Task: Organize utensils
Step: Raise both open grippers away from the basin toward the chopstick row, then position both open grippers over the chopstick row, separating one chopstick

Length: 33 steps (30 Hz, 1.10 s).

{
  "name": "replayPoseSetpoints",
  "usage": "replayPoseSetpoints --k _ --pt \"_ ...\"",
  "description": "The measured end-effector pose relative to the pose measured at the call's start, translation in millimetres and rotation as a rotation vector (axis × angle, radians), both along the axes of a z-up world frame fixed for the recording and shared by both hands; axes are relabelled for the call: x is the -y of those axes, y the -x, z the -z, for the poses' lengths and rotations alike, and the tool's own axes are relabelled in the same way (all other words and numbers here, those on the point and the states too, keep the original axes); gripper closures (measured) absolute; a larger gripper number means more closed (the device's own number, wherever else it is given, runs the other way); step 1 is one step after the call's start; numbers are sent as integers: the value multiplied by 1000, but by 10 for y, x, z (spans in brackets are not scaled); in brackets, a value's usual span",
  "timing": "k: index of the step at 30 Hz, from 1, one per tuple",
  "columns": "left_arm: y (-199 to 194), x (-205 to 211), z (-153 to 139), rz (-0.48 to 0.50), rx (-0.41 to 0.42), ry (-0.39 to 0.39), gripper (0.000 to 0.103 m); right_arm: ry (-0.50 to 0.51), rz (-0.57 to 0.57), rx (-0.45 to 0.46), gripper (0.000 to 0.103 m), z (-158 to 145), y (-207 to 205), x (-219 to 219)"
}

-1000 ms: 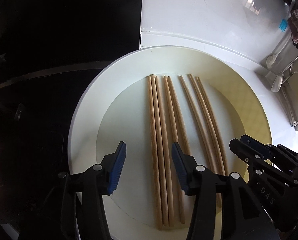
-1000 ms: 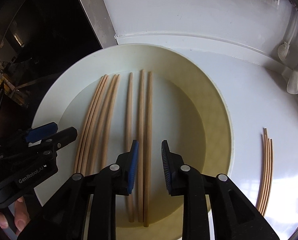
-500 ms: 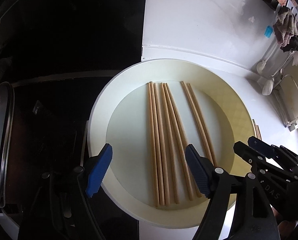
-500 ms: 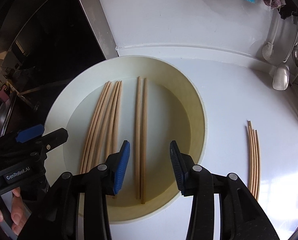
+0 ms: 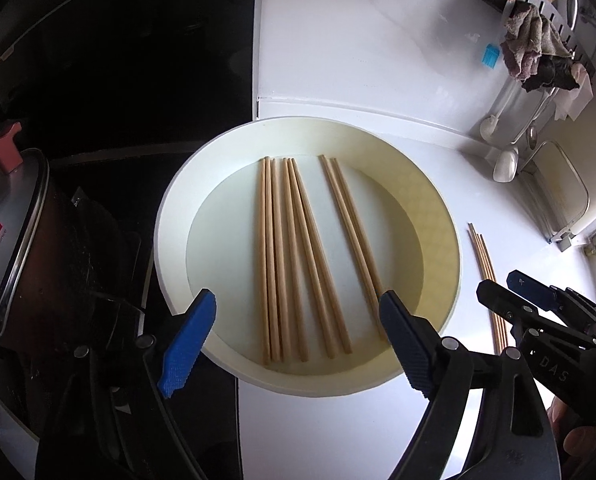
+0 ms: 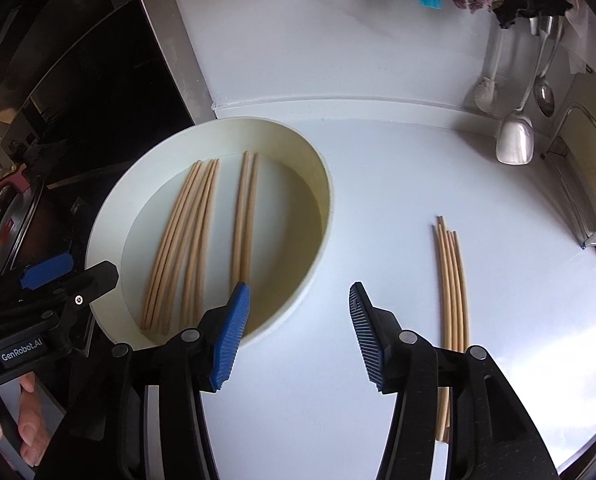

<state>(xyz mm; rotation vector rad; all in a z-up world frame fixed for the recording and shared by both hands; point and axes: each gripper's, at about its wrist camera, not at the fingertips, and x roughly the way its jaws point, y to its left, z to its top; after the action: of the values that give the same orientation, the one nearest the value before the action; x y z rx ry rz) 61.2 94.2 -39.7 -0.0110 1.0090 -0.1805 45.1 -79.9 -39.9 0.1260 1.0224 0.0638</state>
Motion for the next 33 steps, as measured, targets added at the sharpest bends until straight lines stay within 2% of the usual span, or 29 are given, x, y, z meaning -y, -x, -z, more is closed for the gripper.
replayPoseSetpoints --k 10,19,24,33 --pt "314 606 4 66 24 -25 19 6 119 5 48 121 455 859" --pt "607 1282 144 112 62 -48 16 36 185 -27 47 544 811 1570" --pt "693 1520 329 101 86 -32 15 57 163 -28 47 771 862 1707" --pt "775 1734 542 50 191 -48 13 36 103 63 47 1005 712 1724"
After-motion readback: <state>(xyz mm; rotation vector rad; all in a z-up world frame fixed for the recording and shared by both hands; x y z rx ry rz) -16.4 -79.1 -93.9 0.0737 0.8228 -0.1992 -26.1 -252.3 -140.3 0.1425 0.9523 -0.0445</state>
